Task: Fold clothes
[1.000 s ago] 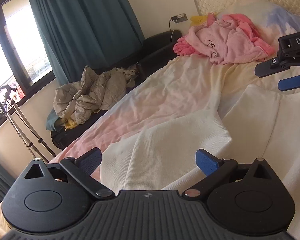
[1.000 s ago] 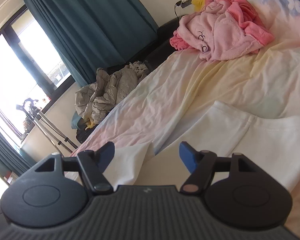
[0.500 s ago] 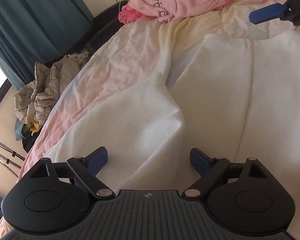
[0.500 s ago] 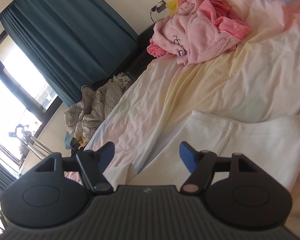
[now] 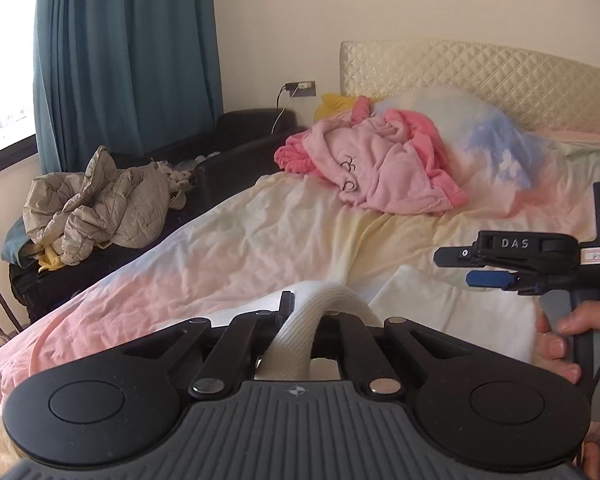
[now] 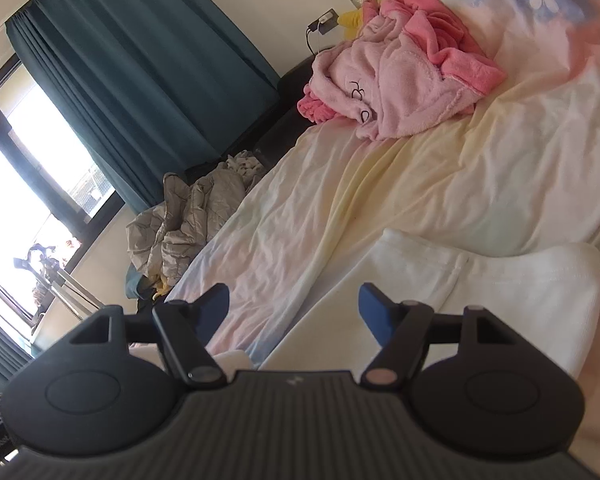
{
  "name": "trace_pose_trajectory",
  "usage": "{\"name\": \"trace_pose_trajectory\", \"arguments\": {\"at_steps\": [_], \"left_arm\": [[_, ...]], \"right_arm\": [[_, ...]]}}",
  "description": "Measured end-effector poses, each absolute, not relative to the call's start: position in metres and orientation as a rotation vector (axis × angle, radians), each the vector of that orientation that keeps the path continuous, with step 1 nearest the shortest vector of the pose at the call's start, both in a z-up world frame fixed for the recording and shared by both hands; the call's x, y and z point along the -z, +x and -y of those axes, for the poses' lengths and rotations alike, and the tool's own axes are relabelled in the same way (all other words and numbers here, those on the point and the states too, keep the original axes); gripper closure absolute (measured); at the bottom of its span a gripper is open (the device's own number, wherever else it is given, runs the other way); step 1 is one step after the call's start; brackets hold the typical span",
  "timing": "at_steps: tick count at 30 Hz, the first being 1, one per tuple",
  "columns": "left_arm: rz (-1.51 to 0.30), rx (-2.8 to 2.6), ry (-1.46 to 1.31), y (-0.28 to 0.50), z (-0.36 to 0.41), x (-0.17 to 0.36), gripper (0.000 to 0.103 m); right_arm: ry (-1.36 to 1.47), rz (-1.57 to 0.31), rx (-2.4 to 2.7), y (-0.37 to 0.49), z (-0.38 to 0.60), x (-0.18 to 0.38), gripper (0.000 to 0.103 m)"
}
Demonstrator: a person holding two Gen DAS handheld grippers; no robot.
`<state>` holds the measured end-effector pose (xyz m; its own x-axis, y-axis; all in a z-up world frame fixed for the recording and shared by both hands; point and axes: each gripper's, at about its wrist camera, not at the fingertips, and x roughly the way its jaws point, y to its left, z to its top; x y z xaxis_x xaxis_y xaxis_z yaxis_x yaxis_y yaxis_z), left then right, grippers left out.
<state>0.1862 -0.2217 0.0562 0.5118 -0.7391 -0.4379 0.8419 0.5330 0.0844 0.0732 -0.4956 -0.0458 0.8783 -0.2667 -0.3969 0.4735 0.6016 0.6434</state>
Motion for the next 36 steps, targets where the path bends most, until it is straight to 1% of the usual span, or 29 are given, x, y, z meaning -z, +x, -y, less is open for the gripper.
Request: {"name": "trace_pose_trajectory", "arguments": {"at_steps": [4,8,11,16,20,23,24,25,26,27,28,29,33,36], "left_arm": [[-0.285,1.071,0.197,0.188,0.186,-0.091,0.1],[-0.295,1.018,0.102,0.231,0.19,-0.096,0.099],[-0.329,0.948,0.067,0.273,0.216,-0.075,0.099],[-0.4,0.795,0.065,0.345,0.258,-0.021,0.099],[-0.436,0.689,0.02,0.382,0.271,0.014,0.099],[-0.485,0.631,0.061,0.398,0.279,0.033,0.096],[-0.51,0.607,0.083,0.402,0.281,0.037,0.092],[-0.535,0.583,0.101,0.405,0.282,0.039,0.075],[-0.548,0.56,0.111,0.406,0.282,0.04,0.048],[-0.534,0.543,0.118,0.404,0.28,0.038,0.035],[-0.505,0.53,0.127,0.4,0.276,0.035,0.019],[-0.484,0.524,0.138,0.395,0.273,0.03,0.015],[-0.458,0.558,0.169,0.362,0.257,0.006,0.013],[-0.426,0.593,0.089,0.319,0.228,-0.015,0.01]], "right_arm": [[0.823,-0.255,0.425,0.068,0.49,0.041,0.031],[0.822,-0.242,0.418,0.067,0.481,0.038,0.031],[0.814,-0.25,0.416,0.071,0.479,0.04,0.031],[0.821,-0.283,0.421,0.08,0.481,0.051,0.031],[0.823,-0.306,0.421,0.088,0.483,0.061,0.031],[0.821,-0.325,0.407,0.096,0.481,0.067,0.031],[0.812,-0.334,0.399,0.1,0.48,0.069,0.031],[0.801,-0.342,0.394,0.103,0.479,0.071,0.031],[0.79,-0.348,0.391,0.106,0.477,0.073,0.031],[0.783,-0.356,0.388,0.109,0.476,0.075,0.031],[0.781,-0.366,0.384,0.112,0.475,0.078,0.031],[0.782,-0.375,0.378,0.114,0.474,0.08,0.031],[0.763,-0.399,0.352,0.119,0.468,0.082,0.031],[0.741,-0.409,0.316,0.12,0.458,0.078,0.031]]}}
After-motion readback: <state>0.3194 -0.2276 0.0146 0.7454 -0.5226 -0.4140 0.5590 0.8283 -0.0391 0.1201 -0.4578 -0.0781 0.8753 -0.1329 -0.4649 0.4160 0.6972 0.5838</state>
